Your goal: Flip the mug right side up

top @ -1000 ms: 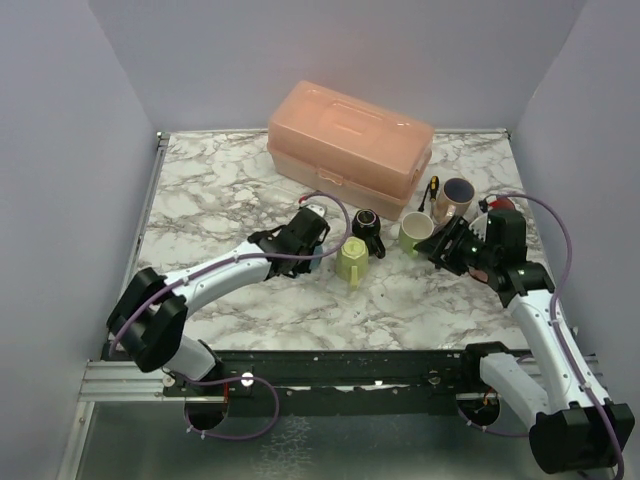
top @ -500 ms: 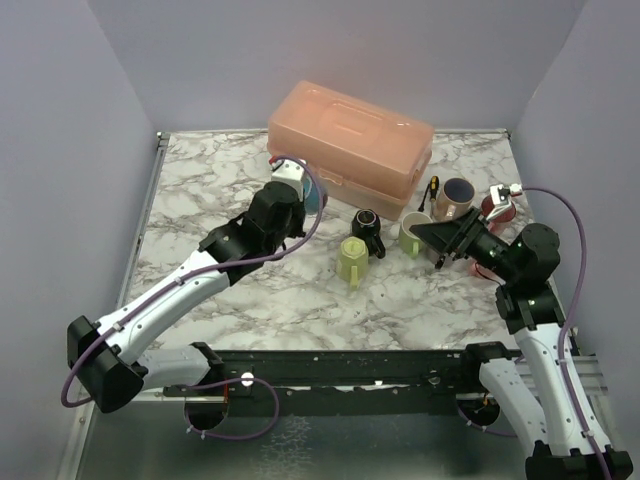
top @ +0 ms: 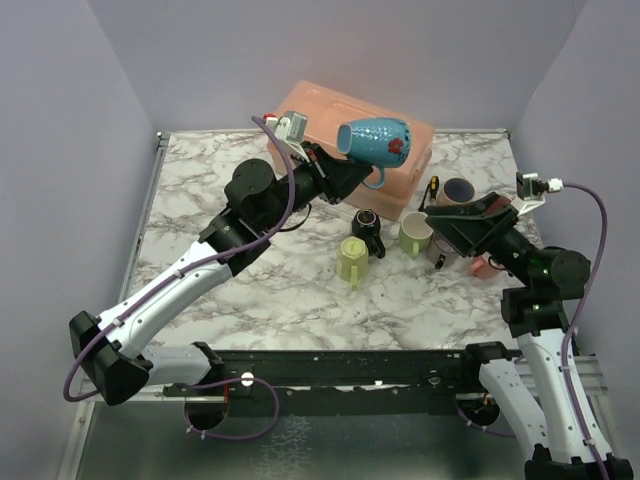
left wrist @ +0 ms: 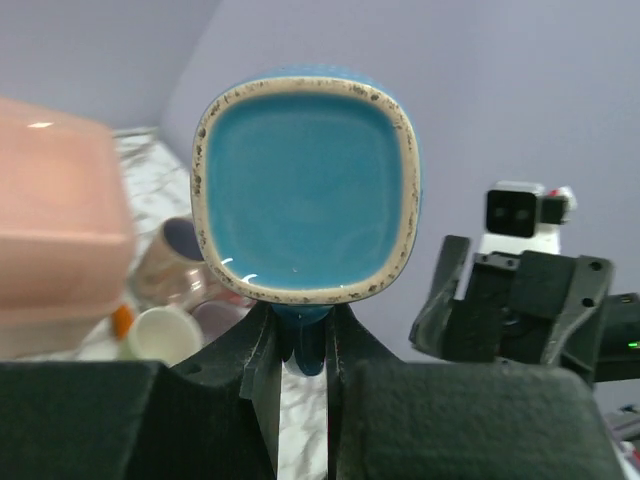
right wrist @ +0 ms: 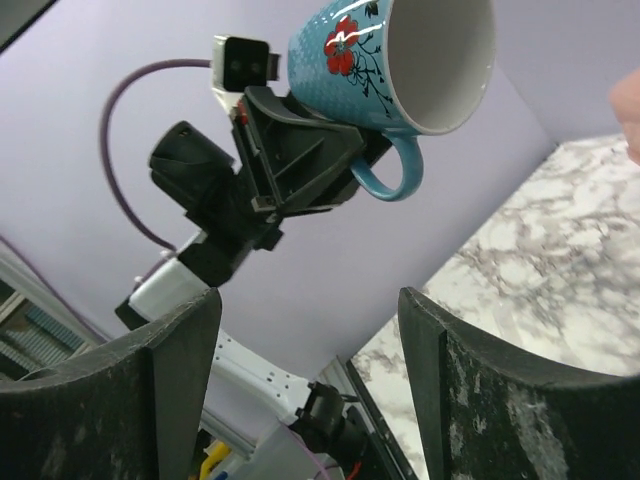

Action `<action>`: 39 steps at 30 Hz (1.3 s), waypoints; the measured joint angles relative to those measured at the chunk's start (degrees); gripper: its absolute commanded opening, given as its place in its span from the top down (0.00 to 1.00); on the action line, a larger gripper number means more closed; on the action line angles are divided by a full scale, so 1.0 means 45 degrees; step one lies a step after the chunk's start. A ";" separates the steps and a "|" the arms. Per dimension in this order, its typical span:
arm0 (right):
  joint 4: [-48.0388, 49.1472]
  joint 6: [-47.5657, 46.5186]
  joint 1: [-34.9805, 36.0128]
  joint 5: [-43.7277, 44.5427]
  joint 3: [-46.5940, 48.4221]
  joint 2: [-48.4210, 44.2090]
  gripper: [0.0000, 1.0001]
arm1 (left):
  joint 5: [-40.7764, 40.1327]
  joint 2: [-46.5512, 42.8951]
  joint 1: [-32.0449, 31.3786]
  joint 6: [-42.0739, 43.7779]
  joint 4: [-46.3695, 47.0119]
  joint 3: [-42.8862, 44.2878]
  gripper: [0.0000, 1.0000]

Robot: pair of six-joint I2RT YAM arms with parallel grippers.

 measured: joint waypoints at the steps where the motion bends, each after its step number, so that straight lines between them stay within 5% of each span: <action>1: 0.0136 0.0097 0.0000 0.0000 0.0146 -0.0005 0.25 | 0.0233 0.0131 -0.0024 -0.0476 0.0680 0.0000 1.00; 10: 0.0102 -0.0136 0.0019 0.0253 0.2297 0.0656 0.25 | 0.1336 0.1413 -0.0636 -0.3536 0.4469 0.0000 1.00; 18: -0.0452 -0.0495 0.0053 0.0554 0.3147 0.1982 0.29 | 0.1438 0.2006 -0.1360 -0.4736 0.5761 0.0223 1.00; 26: -0.1166 -0.0622 0.0155 0.0510 0.3677 0.2715 0.58 | 0.1438 0.2268 -0.1632 -0.5061 0.6261 0.0413 1.00; 33: -0.1506 -0.0865 0.0831 0.0350 0.4323 0.3405 0.70 | 0.1394 0.2594 -0.1651 -0.5066 0.6591 0.0437 1.00; 39: -0.1681 -0.1365 0.1841 0.1384 0.4449 0.3512 0.99 | 0.1185 0.2594 -0.1467 -0.5066 0.6805 0.0437 1.00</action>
